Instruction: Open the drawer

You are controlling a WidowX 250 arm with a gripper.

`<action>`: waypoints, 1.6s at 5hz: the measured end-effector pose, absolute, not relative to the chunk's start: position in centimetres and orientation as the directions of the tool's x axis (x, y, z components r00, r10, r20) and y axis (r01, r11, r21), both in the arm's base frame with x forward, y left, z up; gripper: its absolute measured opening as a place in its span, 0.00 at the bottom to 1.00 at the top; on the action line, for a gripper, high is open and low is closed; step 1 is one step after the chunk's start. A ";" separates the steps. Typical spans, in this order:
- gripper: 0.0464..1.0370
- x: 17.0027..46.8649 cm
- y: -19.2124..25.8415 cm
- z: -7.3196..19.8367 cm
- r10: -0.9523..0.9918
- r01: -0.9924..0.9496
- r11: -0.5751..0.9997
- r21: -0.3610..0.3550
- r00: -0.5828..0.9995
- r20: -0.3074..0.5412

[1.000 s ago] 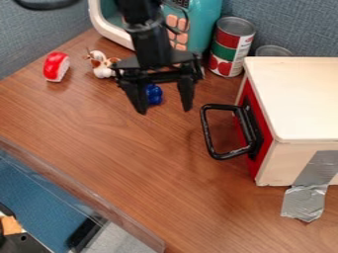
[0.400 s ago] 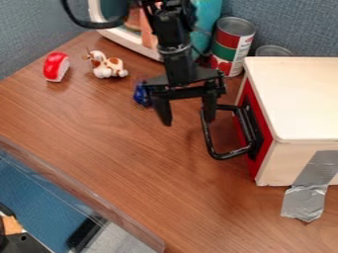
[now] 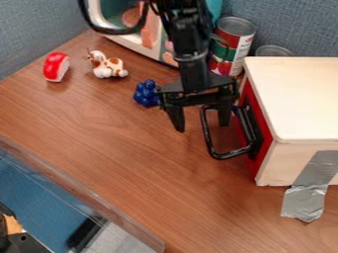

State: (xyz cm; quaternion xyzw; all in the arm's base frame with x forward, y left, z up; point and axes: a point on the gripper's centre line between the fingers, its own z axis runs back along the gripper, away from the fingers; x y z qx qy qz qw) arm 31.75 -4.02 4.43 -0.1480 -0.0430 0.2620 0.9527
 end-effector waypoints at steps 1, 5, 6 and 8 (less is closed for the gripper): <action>0.96 32.1 -4.2 3.2 0.514 -0.494 0.819 -0.293 0.858 -0.008; 0.14 30.5 -3.3 3.0 0.465 -0.458 0.878 -0.143 0.885 0.017; 0.11 29.7 -2.2 3.7 0.462 -0.458 0.883 -0.105 0.886 0.027; 0.10 27.4 0.5 3.9 0.497 -0.495 0.867 -0.060 0.868 0.015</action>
